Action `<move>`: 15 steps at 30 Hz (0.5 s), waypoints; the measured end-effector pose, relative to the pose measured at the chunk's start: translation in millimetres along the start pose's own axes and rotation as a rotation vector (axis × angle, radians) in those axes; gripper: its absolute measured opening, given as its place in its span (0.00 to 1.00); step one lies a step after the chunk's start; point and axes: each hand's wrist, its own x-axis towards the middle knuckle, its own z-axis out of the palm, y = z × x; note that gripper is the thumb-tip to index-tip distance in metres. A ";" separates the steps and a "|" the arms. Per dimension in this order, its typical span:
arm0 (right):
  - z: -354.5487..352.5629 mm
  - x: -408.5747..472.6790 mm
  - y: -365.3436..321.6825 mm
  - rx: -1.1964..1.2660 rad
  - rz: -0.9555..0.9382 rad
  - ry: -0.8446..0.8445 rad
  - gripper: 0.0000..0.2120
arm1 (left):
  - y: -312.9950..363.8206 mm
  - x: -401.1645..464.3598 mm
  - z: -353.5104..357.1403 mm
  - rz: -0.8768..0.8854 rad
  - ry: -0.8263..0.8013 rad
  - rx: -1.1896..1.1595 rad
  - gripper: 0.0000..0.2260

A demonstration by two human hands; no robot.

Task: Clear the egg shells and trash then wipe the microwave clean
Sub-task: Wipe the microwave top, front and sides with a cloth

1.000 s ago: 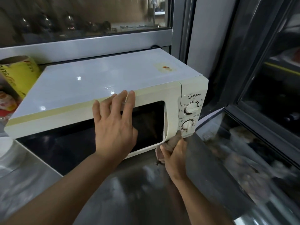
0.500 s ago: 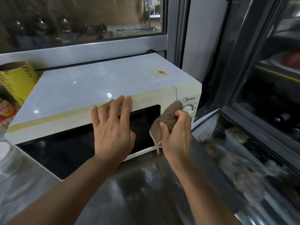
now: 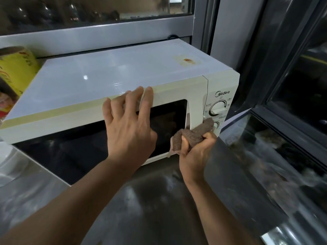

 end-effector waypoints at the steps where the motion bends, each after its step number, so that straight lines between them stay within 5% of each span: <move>1: 0.4 -1.6 1.5 0.007 0.020 0.004 0.17 | 0.3 0.0 -0.3 -0.002 -0.004 0.000 0.36; 11: -15.0 -6.5 -8.6 0.057 0.182 -0.125 0.23 | 4.0 1.7 -11.7 -0.023 -0.089 0.035 0.35; 15: -28.6 20.4 -38.4 0.006 0.090 -0.089 0.17 | 3.6 2.0 -17.0 -0.005 -0.139 0.068 0.37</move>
